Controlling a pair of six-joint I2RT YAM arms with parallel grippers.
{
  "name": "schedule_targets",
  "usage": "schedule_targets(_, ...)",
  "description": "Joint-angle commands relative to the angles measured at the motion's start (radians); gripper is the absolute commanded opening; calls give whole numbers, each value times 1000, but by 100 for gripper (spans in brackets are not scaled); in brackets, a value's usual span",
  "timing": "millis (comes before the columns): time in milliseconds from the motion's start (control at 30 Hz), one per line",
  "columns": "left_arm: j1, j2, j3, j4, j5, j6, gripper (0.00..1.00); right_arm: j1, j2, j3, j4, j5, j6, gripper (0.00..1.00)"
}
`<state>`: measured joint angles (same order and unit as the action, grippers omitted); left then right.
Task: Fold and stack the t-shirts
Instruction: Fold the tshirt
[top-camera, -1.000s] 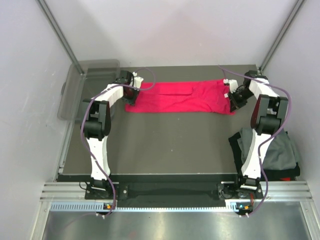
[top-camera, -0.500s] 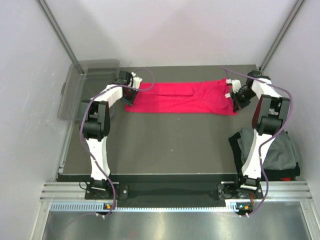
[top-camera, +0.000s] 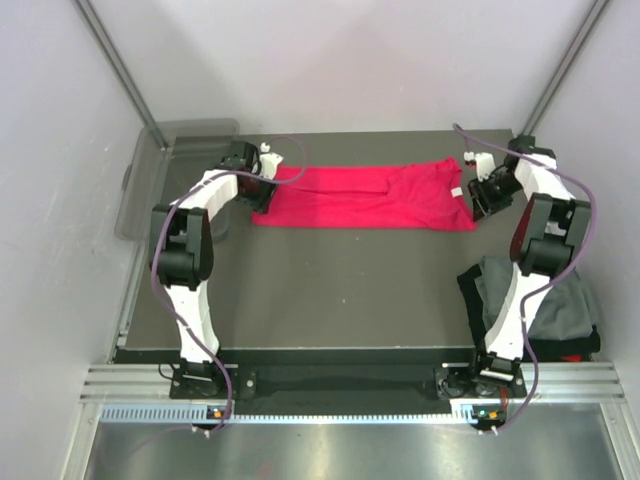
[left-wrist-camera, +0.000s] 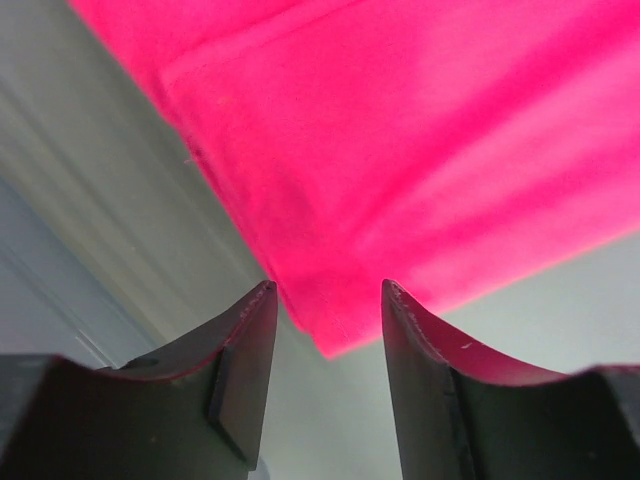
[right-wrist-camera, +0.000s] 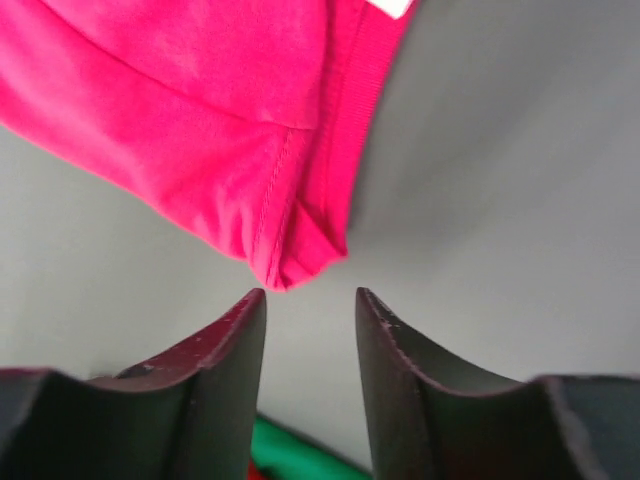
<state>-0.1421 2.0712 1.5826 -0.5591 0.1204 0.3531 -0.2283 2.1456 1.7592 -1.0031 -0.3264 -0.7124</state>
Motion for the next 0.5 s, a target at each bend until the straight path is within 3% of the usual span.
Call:
schedule_targets(0,-16,-164,10,-1,160,72,52,-17,-140,13,23,-49,16,42)
schedule_targets(100,-20,-189,57,-62,192,81,52,-17,-147,20,90,-95,79,45)
schedule_targets(233,-27,-178,99,-156,243,72,52,-8,-40,124,93,-151,137,46)
schedule_targets(467,-53,-255,-88,-82,194,67,51,0,123,296,115,-260,228,51)
